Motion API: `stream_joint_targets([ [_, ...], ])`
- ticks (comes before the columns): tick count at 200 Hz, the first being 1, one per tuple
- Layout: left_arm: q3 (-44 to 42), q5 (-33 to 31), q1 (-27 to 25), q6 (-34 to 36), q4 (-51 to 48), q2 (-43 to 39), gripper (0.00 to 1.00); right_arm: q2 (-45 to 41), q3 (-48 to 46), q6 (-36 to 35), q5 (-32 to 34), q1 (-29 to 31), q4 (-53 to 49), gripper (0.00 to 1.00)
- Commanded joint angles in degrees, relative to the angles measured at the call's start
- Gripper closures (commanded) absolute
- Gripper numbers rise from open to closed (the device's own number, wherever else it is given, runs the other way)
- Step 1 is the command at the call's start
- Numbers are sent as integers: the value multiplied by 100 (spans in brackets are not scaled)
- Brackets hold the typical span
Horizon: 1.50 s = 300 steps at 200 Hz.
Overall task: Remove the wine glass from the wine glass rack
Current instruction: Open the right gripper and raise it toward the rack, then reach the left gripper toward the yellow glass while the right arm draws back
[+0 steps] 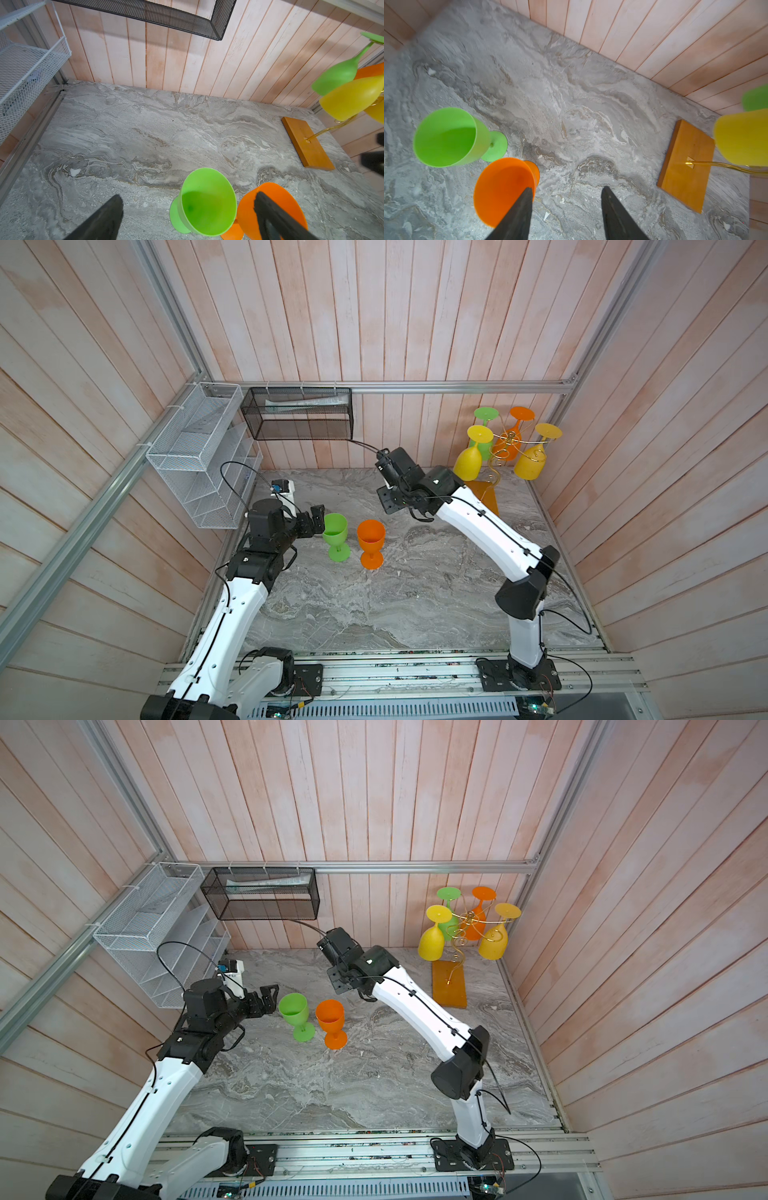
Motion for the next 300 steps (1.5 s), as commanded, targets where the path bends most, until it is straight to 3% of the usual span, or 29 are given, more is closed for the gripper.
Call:
stream_joint_targets([
  [1,-123,237,14,89,192,-97,0,-625,-626,210,222,-374,820,45],
  [24,-172,368,-34,132,277,-146,0,-1446,-1485,545,-190,-909,1627,46],
  [58,-305,709,-232,289,470,-246,0,-2696,-2897,1460,-1476,-2140,2797,46],
  [85,-344,942,-411,394,536,-259,1,-3216,-3619,2347,-2738,-3193,3455,46],
  [111,-379,1088,-483,439,604,-306,0,-3366,-3913,2927,-3459,-3742,3892,46],
  [162,-241,1473,-726,222,630,-116,1,-3628,-3970,3108,-3413,-4176,3993,46],
  [209,472,1574,-1250,-592,495,477,2,-4308,-4931,2882,-3443,-4390,4273,46],
  [268,2005,1173,-2470,-1746,839,2083,3,-5586,-6872,1988,-3098,-4187,4719,46],
  [300,2901,1207,-2731,-2571,1431,3210,4,-6028,-7757,1862,-2956,-4025,5005,48],
])
